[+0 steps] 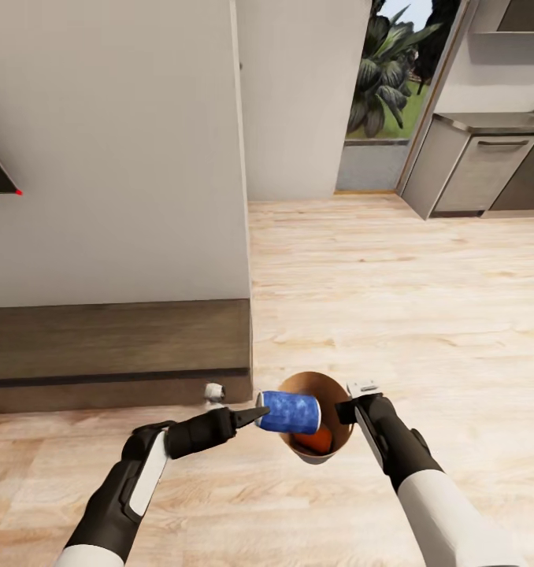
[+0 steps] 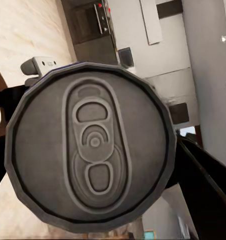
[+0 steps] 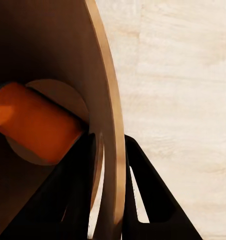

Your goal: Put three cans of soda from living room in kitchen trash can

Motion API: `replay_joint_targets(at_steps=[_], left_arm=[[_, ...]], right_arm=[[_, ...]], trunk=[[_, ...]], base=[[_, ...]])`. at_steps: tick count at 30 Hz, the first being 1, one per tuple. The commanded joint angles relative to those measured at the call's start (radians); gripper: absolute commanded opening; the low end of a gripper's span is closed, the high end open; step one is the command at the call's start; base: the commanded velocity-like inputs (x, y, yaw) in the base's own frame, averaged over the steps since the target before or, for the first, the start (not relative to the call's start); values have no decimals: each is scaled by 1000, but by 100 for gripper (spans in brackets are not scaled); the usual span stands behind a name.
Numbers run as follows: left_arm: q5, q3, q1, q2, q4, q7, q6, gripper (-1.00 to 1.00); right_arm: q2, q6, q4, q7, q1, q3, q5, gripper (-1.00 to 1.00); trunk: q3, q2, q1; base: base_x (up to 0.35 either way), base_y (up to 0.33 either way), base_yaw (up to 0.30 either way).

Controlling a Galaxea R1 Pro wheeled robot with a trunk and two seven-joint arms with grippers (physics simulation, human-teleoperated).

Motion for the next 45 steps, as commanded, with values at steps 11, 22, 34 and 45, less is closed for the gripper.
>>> replay_joint_targets(at_steps=[11, 22, 34, 45], left_arm=[[-8, -26, 0, -18, 0, 160, -30, -100], [-9, -30, 0, -27, -2, 237, -36, -100], [-10, -31, 0, -39, 1, 272, -37, -100], [-30, -30, 0, -61, 2, 272, -53, -100]], right_arm=[[7, 0, 0, 5, 0, -1, -13, -100], [8, 0, 1, 5, 0, -1, -13, -100], [11, 0, 17, 5, 0, 8, -13, -100], [14, 0, 33, -30, 0, 89, -15, -100]], trunk=[[0, 0, 0], [0, 0, 0], [0, 0, 0], [0, 0, 0]], base=[[0, 0, 0], [0, 0, 0], [0, 0, 0], [0, 0, 0]])
